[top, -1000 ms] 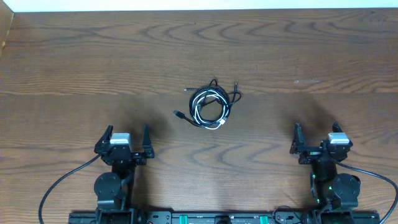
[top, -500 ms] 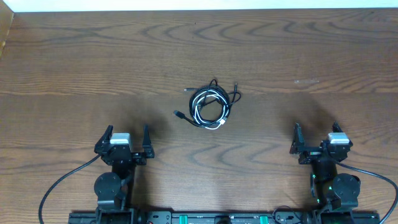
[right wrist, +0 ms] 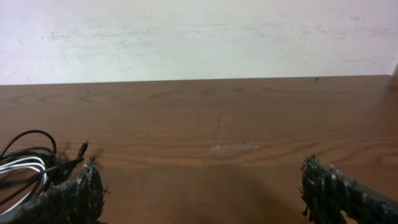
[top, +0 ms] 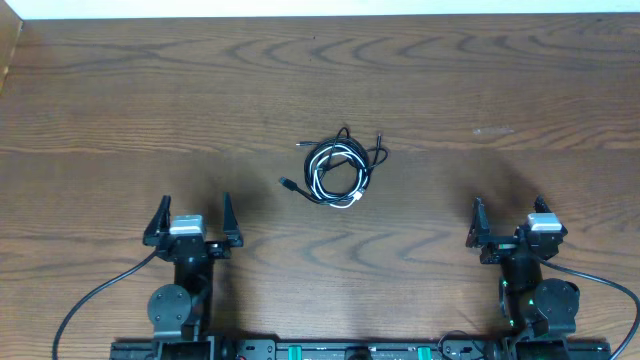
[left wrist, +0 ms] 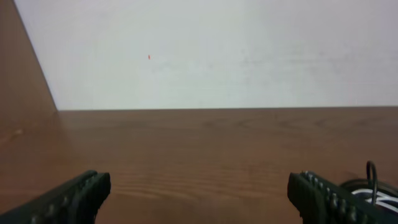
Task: Untangle cables
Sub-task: 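Reach the left gripper forward and lower it onto the cable bundle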
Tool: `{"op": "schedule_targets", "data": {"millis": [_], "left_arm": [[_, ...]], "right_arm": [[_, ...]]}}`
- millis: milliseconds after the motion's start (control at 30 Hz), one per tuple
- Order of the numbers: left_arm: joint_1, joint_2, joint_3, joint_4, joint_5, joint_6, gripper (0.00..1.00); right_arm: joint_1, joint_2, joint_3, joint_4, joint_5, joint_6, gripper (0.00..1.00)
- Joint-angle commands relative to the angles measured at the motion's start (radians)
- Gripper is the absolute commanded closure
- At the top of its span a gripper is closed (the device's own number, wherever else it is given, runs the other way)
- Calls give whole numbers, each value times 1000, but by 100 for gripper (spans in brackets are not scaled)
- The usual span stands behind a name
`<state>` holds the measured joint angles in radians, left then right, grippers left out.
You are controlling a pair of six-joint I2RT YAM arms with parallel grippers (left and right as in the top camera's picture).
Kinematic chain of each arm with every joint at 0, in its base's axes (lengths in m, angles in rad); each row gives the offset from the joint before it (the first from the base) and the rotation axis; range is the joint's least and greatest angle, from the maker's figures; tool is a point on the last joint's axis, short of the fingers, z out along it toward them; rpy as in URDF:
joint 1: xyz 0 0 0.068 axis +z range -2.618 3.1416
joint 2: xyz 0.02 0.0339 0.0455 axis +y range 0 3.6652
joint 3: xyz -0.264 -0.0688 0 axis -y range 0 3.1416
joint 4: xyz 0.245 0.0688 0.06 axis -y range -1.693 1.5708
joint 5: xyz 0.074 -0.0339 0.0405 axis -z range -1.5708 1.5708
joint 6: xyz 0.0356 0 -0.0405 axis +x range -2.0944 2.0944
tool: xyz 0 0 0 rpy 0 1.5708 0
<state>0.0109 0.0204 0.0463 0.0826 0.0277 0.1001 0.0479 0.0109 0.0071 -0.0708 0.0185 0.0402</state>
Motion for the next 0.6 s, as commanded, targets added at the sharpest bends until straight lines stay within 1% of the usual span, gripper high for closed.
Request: {"op": "schedule_targets", "data": {"millis": [0, 67, 133, 200, 400, 567], "left_arm": [[-3, 45, 151, -48, -10, -78, 2], [-3, 111, 260, -148, -9, -126, 2], [-3, 163, 330, -213, -3, -132, 2], [-3, 251, 441, -308, 34, -132, 2], [-3, 579, 790, -563, 176, -132, 2], [-4, 871, 1070, -785, 328, -123, 2]], "right_arm": [[-1, -4, -2, -4, -2, 0, 1], [-1, -4, -2, -4, -2, 0, 1], [-1, -4, -2, -4, -2, 0, 1], [-1, -4, -2, -4, -2, 0, 1], [-1, -4, -2, -4, -2, 0, 1], [-1, -4, -2, -4, -2, 0, 1]]}}
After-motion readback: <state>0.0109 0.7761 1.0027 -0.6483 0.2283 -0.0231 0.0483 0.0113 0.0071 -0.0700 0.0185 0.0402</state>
